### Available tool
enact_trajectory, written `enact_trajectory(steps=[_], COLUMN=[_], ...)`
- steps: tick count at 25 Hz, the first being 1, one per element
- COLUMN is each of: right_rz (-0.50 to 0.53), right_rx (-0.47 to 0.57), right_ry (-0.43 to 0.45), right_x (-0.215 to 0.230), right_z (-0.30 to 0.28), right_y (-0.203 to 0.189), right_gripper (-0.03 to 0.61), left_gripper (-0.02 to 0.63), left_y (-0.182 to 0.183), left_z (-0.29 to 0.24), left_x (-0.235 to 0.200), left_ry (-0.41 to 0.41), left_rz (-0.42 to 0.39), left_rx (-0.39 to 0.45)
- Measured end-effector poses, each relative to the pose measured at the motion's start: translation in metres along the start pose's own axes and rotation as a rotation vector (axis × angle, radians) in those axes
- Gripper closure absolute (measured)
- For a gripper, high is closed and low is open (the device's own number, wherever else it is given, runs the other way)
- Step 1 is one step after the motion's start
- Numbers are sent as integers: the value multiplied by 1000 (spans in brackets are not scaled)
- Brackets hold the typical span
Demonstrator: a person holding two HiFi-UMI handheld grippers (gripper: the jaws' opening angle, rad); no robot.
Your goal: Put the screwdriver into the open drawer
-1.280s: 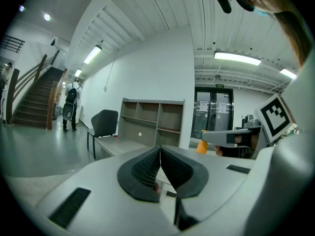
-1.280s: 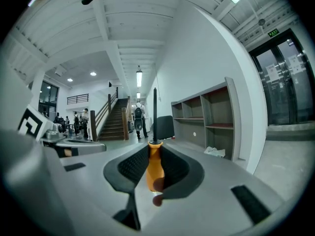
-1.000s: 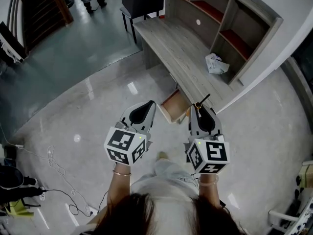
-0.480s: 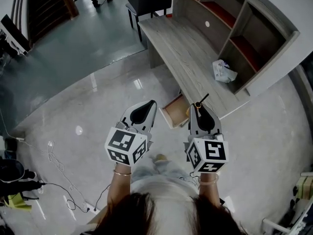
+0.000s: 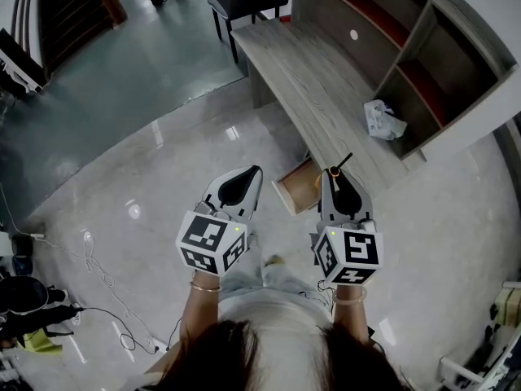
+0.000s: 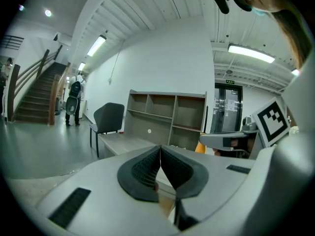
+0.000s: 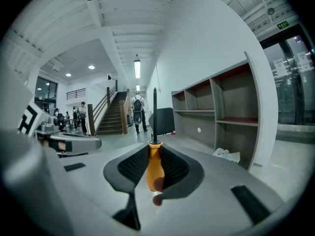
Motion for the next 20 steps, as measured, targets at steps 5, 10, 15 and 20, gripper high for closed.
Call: enact_trajectory(steps=[5,10,15,20], right_rz=[-12,-9,7,39], right_rx=[-15,-44,-76,-113], right_ry=[-24,-52,-76,-91], right_x=[0,5,14,11], right_z=[-24,-46,-68,-90], right_y=[6,0,-12,-30], right_gripper=[489,489,489,489], left_gripper=[597,597,597,597], left_y=[14,15,7,-7], left_z=[-12,-28,-50,-66], left_x=[-27,-48,-61,-77], left_ry=[-7,-20,-32,-48], left_rz=[-14,-18,-15,-3], left_rx=[-10,-29,-55,-88])
Point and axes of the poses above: the fingertips, and each gripper's own axes: z backward along the fingers, x to its right, y out of its top, the point moved 2 cm from there along z, backward along the fingers, and after that the axes turned 15 degrees about -x, right-handed, at the moved point
